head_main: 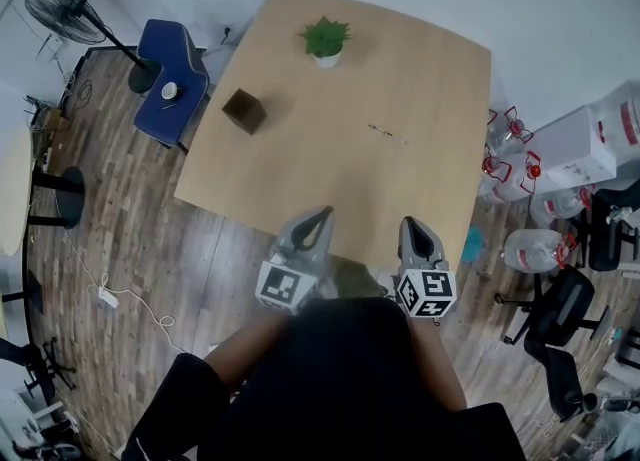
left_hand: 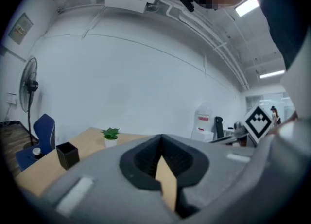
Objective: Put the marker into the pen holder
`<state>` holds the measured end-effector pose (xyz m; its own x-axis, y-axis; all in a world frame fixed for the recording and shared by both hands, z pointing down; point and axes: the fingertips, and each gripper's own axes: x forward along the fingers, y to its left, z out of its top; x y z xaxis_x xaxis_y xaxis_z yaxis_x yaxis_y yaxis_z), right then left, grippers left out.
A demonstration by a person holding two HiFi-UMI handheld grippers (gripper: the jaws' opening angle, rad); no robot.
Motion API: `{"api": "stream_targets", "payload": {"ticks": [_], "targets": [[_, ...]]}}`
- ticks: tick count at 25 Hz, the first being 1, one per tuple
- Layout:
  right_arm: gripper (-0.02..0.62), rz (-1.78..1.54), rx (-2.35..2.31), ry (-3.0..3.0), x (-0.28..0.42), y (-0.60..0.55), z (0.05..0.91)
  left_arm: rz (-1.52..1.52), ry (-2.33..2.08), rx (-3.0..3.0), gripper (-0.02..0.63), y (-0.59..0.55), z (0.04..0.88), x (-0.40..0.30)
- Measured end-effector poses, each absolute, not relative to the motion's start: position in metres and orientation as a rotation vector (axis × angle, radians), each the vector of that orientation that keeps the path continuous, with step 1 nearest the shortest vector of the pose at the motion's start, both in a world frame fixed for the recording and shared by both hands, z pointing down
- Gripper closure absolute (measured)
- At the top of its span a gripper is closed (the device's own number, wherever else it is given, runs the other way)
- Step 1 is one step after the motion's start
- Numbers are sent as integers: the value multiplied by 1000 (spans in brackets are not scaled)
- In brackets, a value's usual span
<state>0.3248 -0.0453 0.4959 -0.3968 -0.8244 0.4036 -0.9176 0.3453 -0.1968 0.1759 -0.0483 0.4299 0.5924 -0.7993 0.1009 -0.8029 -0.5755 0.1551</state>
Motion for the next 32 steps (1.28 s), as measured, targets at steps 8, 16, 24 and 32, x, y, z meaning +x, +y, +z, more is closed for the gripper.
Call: {"api": "stream_targets", "payload": {"ticks": [8, 16, 24, 32], "targets": [[592, 606, 1400, -2393, 358, -122, 534, 120, -1384, 2563, 603, -121, 453, 213], [591, 577, 1232, -2421, 374, -205, 574, 105, -1442, 2522, 603, -185, 463, 240], [569, 544, 1065, -2352, 347, -265, 612, 70, -1423, 2449, 603, -216, 482, 228], [548, 365, 854, -2263, 331, -317, 670, 126, -1401, 2454, 603, -243, 512, 218]]}}
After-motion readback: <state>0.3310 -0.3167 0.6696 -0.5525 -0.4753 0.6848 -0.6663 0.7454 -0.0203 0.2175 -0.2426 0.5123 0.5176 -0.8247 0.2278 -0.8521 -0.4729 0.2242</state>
